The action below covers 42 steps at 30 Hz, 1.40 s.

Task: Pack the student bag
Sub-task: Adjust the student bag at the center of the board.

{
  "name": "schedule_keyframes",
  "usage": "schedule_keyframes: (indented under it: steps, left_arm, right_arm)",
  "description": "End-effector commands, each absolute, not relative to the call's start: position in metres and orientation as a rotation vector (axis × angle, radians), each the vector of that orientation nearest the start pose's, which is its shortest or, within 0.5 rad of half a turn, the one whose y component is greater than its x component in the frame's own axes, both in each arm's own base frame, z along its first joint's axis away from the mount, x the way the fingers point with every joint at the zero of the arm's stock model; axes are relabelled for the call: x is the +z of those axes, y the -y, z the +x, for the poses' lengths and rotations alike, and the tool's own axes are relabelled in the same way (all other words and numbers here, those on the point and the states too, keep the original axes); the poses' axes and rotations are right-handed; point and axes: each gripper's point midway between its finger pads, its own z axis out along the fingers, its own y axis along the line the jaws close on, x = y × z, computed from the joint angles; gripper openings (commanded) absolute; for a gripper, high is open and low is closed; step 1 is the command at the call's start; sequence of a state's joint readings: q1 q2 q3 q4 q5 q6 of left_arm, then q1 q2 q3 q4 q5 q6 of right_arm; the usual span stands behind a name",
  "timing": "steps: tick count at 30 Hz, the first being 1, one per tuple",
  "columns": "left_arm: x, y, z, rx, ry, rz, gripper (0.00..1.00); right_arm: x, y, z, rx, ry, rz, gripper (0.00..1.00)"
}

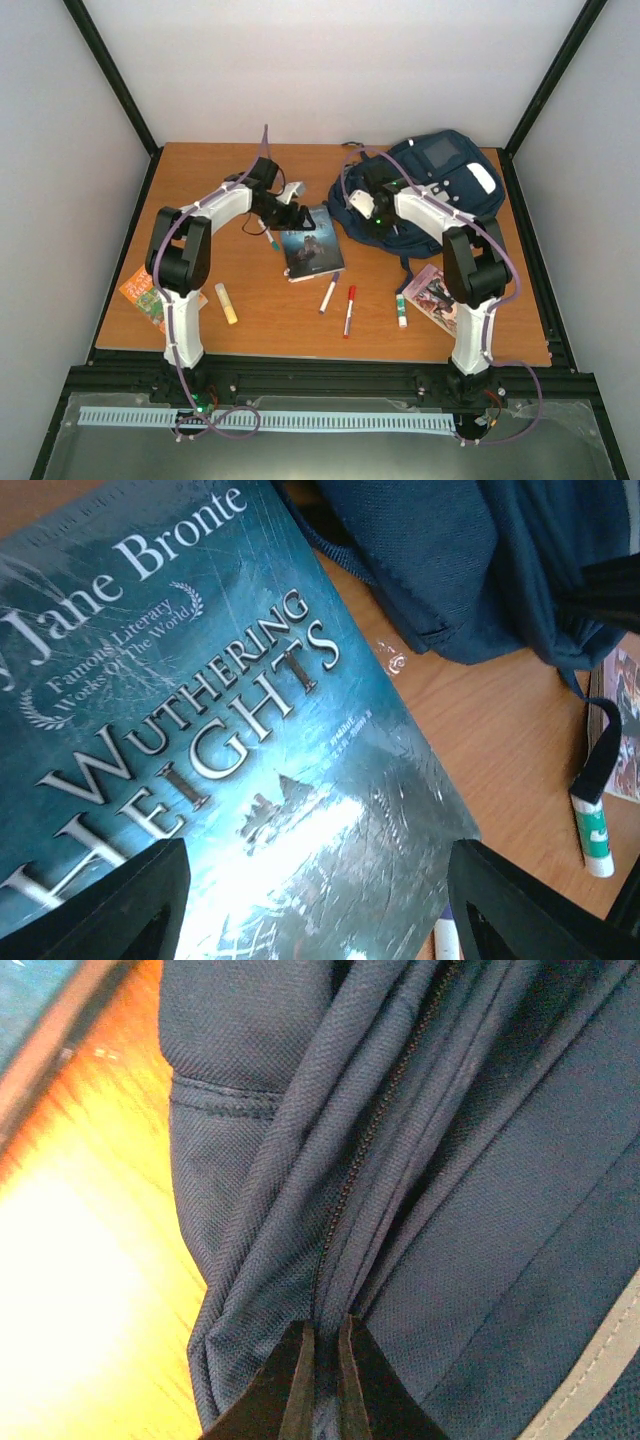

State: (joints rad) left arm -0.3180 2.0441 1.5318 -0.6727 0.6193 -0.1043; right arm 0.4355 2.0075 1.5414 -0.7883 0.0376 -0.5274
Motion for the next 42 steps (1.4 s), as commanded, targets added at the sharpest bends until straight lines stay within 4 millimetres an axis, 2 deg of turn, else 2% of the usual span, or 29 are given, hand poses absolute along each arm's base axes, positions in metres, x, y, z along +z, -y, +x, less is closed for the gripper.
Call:
schedule_keyframes:
  steps: [1,9,13,16,19,22,26,28,30,32,35,37,40,42]
  left_arm:
    - [0.078,0.254,0.399,-1.011,-2.72,0.541,0.72]
    - [0.055,0.232,0.376,-0.886,-2.84,0.565,0.72]
    - [0.047,0.217,0.367,-0.816,-2.878,0.551,0.73]
    - [0.039,0.201,0.367,-0.699,-2.9,0.54,0.73]
    - [0.034,0.184,0.374,-0.604,-2.914,0.504,0.73]
    - [0.039,0.173,0.383,-0.601,-2.904,0.453,0.72]
    - [0.068,0.183,0.389,-0.708,-2.837,0.499,0.72]
    - [0.088,0.192,0.392,-0.78,-2.795,0.511,0.72]
    - [0.111,0.2,0.402,-0.829,-2.745,0.51,0.73]
    - [0.127,0.206,0.412,-0.847,-2.706,0.497,0.73]
    - [0.141,0.214,0.432,-0.853,-2.666,0.435,0.73]
    - [0.145,0.22,0.445,-0.855,-2.648,0.386,0.74]
    - [0.144,0.233,0.464,-0.846,-2.636,0.349,0.79]
    - [0.141,0.244,0.474,-0.855,-2.632,0.347,0.85]
  right_arm:
    - [0.07,-0.155,0.398,-0.112,-2.546,-1.321,0.04]
    - [0.074,-0.12,0.392,-0.149,-2.579,-1.274,0.04]
    - [0.084,-0.11,0.386,-0.158,-2.551,-1.259,0.03]
    - [0.092,-0.109,0.381,-0.169,-2.512,-1.278,0.03]
    - [0.087,-0.102,0.374,-0.196,-2.528,-1.298,0.03]
    - [0.086,-0.099,0.363,-0.196,-2.531,-1.306,0.03]
    - [0.104,-0.104,0.352,-0.135,-2.485,-1.315,0.03]
    - [0.12,-0.109,0.349,-0.096,-2.443,-1.311,0.13]
    - [0.139,-0.106,0.355,-0.074,-2.432,-1.218,0.41]
    - [0.159,-0.094,0.367,0.027,-2.471,-1.031,0.55]
    - [0.176,-0.048,0.392,0.122,-2.555,-0.669,0.67]
    - [0.178,-0.022,0.4,0.136,-2.574,-0.519,0.72]
    - [0.173,0.02,0.403,0.078,-2.608,-0.315,0.81]
    - [0.167,0.048,0.4,0.048,-2.637,-0.164,0.9]
